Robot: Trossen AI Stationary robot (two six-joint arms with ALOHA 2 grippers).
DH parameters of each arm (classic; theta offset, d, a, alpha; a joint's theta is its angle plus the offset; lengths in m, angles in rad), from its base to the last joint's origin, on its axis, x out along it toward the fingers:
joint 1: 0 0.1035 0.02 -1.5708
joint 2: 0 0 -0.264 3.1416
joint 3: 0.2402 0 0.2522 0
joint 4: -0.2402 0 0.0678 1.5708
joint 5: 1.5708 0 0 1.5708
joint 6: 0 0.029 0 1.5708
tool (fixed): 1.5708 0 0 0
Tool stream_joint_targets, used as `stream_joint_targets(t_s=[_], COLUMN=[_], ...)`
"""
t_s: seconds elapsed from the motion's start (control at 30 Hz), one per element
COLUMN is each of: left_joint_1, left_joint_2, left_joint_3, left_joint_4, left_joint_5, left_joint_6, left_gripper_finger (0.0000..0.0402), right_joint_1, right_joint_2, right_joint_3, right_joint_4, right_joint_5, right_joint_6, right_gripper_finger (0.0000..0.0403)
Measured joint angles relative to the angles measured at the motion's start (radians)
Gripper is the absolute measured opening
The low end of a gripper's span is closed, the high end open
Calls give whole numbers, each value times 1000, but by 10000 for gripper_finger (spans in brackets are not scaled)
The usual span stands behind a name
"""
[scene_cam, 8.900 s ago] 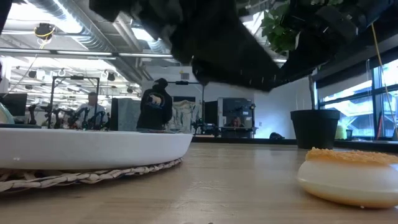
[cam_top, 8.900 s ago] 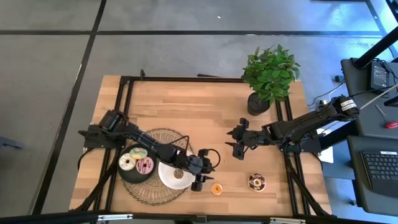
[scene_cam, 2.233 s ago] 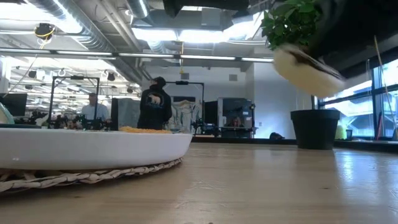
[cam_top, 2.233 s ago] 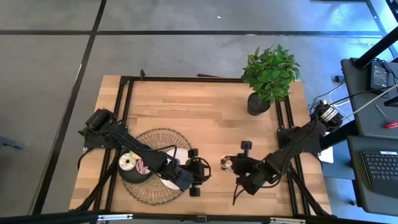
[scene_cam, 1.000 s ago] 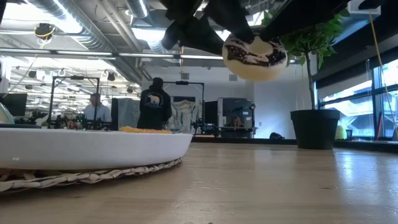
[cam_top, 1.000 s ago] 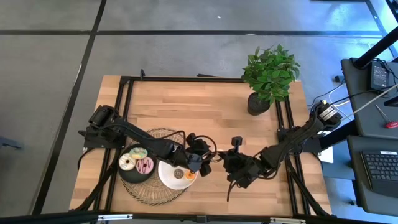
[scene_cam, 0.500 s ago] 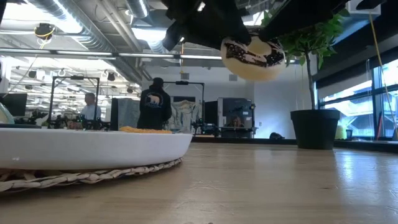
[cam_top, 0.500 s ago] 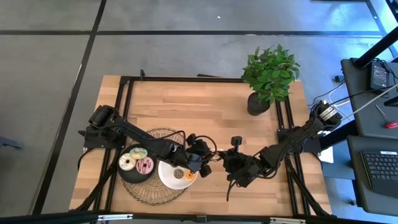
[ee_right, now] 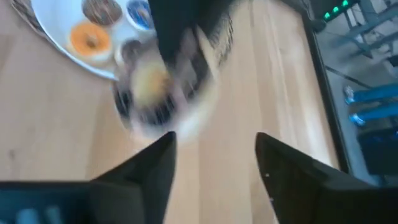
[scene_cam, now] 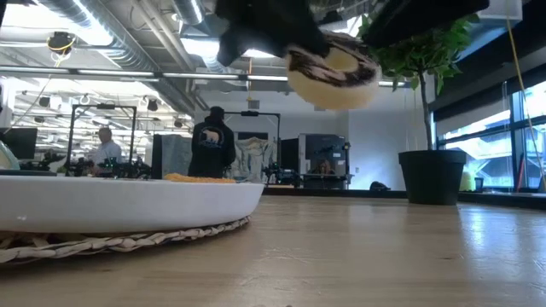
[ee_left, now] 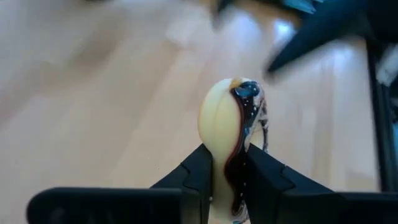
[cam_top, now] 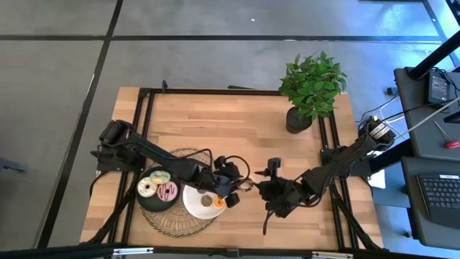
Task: Pick & Place donuts
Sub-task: Put the large black donut on the black plate
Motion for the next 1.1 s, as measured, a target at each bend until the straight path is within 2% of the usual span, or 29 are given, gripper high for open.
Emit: stream_joint_targets(t_s=[0.1, 0.23, 0.37, 0.57, 0.77, 0.9, 1.1], left_joint_1=[-26, -92, -194, -382, -557, -635, -722], left_joint_2=[-52, -111, -149, -174, -176, -176, -176], left_joint_3=[0, 1, 1, 1, 1, 1, -40], left_joint_4=[-148, -416, -656, -792, -944, -1021, -1033], left_joint_5=[71, 94, 87, 42, 41, 38, 46], left_joint_6=[-82, -234, -457, -721, -739, -754, -807], left_gripper_finger=[67, 66, 67, 64, 63, 63, 63], right_joint_1=[8, 7, 7, 7, 1, -12, -20], right_joint_2=[-1, -1, -1, -1, -1, -1, -1], right_joint_3=[38, 46, 45, 45, 45, 44, 44], right_joint_4=[-108, -158, -173, -164, -141, -114, -75], right_joint_5=[6, 14, 15, 16, 23, 24, 25], right_joint_6=[61, 129, 180, 182, 180, 180, 178], right_gripper_finger=[248, 276, 283, 283, 284, 284, 284])
